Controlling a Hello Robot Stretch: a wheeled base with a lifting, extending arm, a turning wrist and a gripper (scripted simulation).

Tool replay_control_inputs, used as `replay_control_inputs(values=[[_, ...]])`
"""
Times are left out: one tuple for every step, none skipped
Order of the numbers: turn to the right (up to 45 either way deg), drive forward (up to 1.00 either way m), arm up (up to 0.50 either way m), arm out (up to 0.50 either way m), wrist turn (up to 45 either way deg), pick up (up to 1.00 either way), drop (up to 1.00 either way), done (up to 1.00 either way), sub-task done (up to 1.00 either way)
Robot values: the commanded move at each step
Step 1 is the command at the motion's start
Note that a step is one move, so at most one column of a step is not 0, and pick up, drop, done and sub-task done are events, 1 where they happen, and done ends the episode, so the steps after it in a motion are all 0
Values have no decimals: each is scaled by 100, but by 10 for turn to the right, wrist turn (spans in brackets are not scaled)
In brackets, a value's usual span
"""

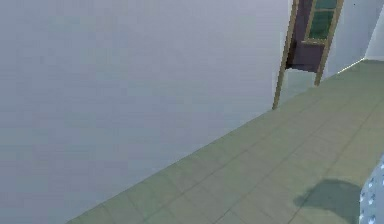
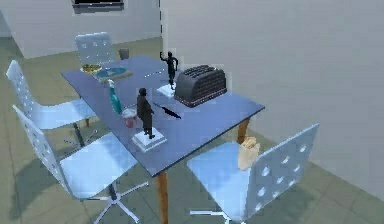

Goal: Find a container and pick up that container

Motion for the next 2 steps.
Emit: replay_control_inputs(values=[[-150,0,0,0,0,0,0,0,0],[450,0,0,0,0,0,0,0,0]])
